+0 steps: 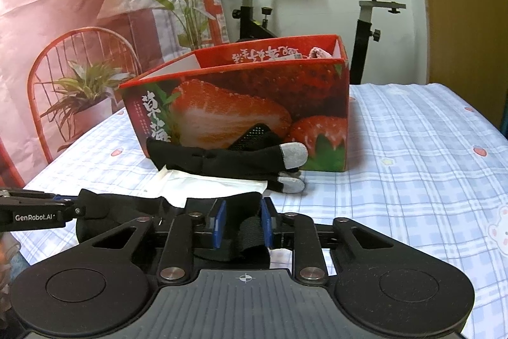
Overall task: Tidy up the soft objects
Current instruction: 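Lift the black eye mask off the table with both grippers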
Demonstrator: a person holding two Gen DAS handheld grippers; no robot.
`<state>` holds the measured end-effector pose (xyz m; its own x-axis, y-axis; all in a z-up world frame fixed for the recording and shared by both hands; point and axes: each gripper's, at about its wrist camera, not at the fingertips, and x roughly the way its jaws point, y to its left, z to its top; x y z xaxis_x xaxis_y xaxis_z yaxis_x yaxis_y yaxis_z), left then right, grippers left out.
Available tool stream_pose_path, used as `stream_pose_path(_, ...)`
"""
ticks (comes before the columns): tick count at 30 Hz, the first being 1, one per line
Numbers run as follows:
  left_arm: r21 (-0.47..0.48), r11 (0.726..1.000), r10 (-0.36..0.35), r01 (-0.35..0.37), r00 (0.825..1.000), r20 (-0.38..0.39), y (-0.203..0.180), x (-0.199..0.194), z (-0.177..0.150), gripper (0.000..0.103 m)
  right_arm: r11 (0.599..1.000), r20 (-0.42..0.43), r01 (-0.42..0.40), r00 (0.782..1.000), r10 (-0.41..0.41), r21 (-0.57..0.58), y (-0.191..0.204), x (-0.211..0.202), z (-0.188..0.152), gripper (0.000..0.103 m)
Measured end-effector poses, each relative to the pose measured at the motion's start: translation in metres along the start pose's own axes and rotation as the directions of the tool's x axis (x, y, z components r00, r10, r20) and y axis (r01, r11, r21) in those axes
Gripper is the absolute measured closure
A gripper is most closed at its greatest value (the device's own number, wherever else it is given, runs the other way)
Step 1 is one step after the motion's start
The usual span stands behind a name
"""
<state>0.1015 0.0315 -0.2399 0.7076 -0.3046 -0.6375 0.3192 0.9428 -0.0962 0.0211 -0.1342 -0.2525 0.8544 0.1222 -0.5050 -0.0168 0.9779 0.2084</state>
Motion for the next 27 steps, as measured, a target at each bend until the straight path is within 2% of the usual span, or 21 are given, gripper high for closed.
stream_pose_path(2,-0.006,1.0,0.002,-0.002,1.0,-0.001,0.001,0.0,0.0,0.09,1.0,-0.003,0.002,1.0,-0.002,0.006,-0.001,0.0,0.0,0.084)
stream_pose_path(4,-0.012,1.0,0.007,-0.007,1.0,-0.008,0.003,0.001,-0.001,0.091,1.0,-0.018,0.012,1.0,-0.012,0.007,-0.002,0.002,-0.002,0.077)
stream_pose_path(5,-0.016,1.0,0.008,-0.009,1.0,-0.01,0.003,0.002,-0.001,0.091,1.0,-0.026,0.023,0.999,-0.023,0.007,-0.002,0.004,-0.003,0.069)
stream_pose_path(8,-0.031,0.999,0.01,-0.011,1.0,-0.011,0.006,0.003,-0.001,0.091,0.999,-0.051,0.044,0.998,-0.043,0.019,-0.007,0.009,-0.006,0.066)
stream_pose_path(10,-0.036,0.999,0.011,-0.011,1.0,-0.011,0.007,0.003,-0.001,0.091,0.998,-0.08,0.056,0.995,-0.054,0.027,-0.009,0.013,-0.007,0.06)
stream_pose_path(12,-0.034,0.999,0.013,-0.013,1.0,-0.012,0.007,0.003,-0.002,0.091,0.998,-0.095,0.061,0.994,-0.058,0.033,-0.009,0.014,-0.009,0.049)
stream_pose_path(13,-0.032,0.999,0.013,-0.014,1.0,-0.012,0.007,0.003,-0.002,0.091,0.998,-0.108,0.057,0.993,-0.053,0.036,-0.009,0.015,-0.009,0.048)
stream_pose_path(16,-0.034,0.999,0.009,-0.009,1.0,-0.012,0.007,0.002,-0.002,0.091,0.998,-0.148,0.05,0.988,-0.045,0.036,-0.007,0.021,-0.014,0.048)
stream_pose_path(22,-0.019,1.0,-0.013,0.012,1.0,-0.008,0.003,0.001,-0.002,0.091,0.998,-0.146,0.029,0.989,-0.02,0.06,-0.008,0.022,-0.013,0.048)
stream_pose_path(24,-0.021,1.0,-0.019,0.019,1.0,0.0,0.003,0.0,-0.002,0.091,0.996,-0.128,0.014,0.992,-0.003,0.088,-0.011,0.019,-0.012,0.065)
stream_pose_path(27,-0.026,0.999,-0.027,0.027,1.0,0.008,0.003,-0.001,-0.002,0.091,0.997,-0.071,0.018,0.997,-0.013,0.073,-0.009,0.01,-0.007,0.074)
